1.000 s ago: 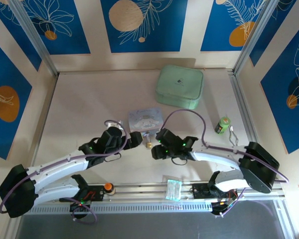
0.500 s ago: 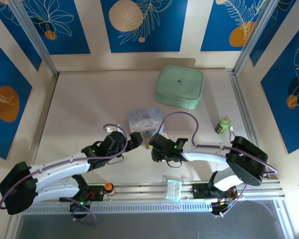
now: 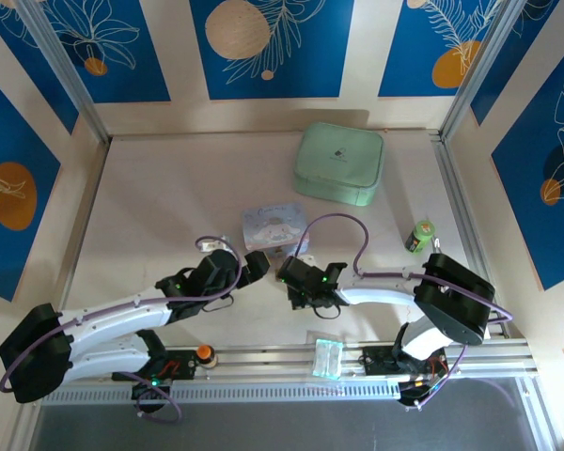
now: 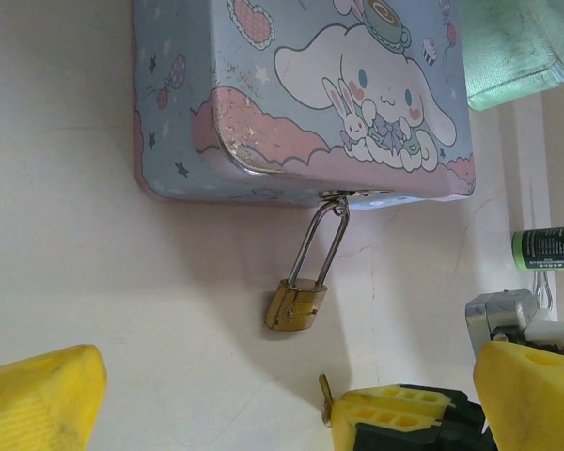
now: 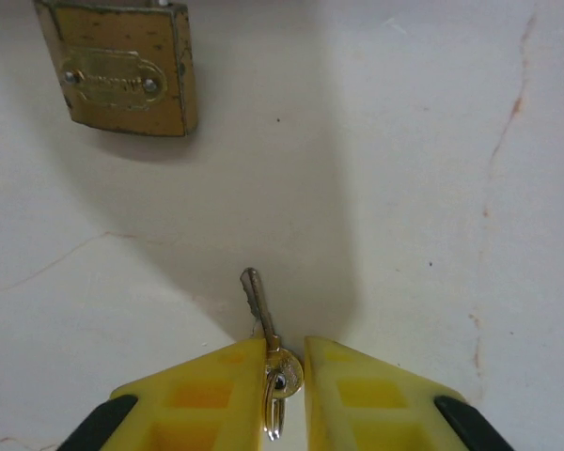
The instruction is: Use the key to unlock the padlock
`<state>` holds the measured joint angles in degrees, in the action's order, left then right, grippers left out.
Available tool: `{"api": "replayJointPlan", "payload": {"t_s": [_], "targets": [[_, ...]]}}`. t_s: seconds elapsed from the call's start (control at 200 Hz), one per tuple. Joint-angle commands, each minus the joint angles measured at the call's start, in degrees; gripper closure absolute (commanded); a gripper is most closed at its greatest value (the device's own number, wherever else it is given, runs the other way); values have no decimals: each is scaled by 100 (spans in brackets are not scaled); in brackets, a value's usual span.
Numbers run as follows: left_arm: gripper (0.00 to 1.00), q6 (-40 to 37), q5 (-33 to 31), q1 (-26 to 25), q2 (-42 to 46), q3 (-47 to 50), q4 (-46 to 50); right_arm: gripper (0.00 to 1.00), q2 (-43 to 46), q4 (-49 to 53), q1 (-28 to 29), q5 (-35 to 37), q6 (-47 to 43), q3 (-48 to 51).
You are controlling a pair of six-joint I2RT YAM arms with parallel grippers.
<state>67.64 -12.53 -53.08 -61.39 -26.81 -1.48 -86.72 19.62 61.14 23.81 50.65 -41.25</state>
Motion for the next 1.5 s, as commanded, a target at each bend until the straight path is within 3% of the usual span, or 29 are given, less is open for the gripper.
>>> {"api": "replayJointPlan", "payload": {"t_s": [0.0, 0.21, 0.345, 0.455, 0.615, 0.855, 1.051, 1.411, 1.496], "targets": [[0, 48, -115, -71, -90, 66, -174, 85, -240, -49, 66, -173, 68, -6], [3, 182, -10, -106, -251, 140, -542, 95, -93, -281, -130, -526, -252, 124], [6, 407, 76, -208, -495, 32, -666, 96, 261, -538, -242, -647, -447, 377], [10, 859, 67, -348, -684, 57, -895, 97, 535, -737, -362, -845, -589, 539], [17, 1964, -38, -622, -798, 458, -1938, 97, 971, -1090, -549, -1227, -519, 740], [17, 3230, -439, -866, -566, 543, -1844, 98, 1568, -1316, -817, -1455, -190, 877], [0, 4165, -409, -914, -1015, 764, -3148, 98, 1848, -1862, -931, -1538, -125, 931], [0, 4957, -350, -915, -1908, 677, -4672, 98, 1848, -2969, -853, -1906, -256, 961], [9, 5000, -421, -908, -2015, 668, -4878, 98, 1816, -3085, -831, -1951, -295, 978]]}}
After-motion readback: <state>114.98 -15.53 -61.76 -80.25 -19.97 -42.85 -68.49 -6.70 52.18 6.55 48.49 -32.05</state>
